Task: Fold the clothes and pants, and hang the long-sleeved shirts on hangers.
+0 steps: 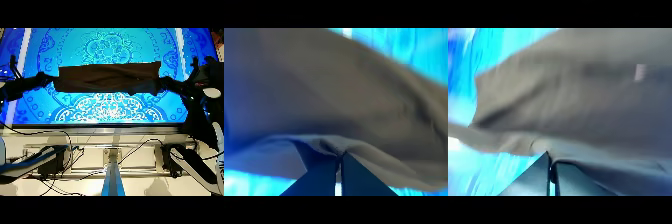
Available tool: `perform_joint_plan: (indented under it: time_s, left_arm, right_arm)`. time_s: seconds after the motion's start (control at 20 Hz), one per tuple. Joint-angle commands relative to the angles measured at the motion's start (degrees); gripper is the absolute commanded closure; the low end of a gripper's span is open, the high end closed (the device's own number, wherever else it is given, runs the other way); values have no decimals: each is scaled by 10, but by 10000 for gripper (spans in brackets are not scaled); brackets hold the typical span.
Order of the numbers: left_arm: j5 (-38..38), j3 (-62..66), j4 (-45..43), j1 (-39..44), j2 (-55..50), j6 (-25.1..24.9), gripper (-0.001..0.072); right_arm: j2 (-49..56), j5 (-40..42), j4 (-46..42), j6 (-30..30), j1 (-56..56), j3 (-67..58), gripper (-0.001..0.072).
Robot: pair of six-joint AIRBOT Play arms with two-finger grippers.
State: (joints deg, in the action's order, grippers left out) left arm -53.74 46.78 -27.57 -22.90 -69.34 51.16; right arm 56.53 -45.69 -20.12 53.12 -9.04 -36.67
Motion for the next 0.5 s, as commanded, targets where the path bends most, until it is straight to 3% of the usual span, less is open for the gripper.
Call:
perform_joint_plan:
  time_s: [0.0,0.15,0.35,0.4,0.45]
  left_arm:
    - [236,16,30,71,-11,13,693]
    - [349,33,40,129,-55,13,693]
    - [381,102,41,168,-155,13,690]
    - [379,114,40,172,-174,13,560]
    - [379,118,40,174,-182,13,194]
  right_arm:
    - [64,253,11,20,84,-68,698]
    - [187,291,8,19,116,-159,698]
    - [323,290,8,19,123,-275,695]
    - [343,288,8,19,122,-290,567]
    - [352,288,8,19,122,-297,226]
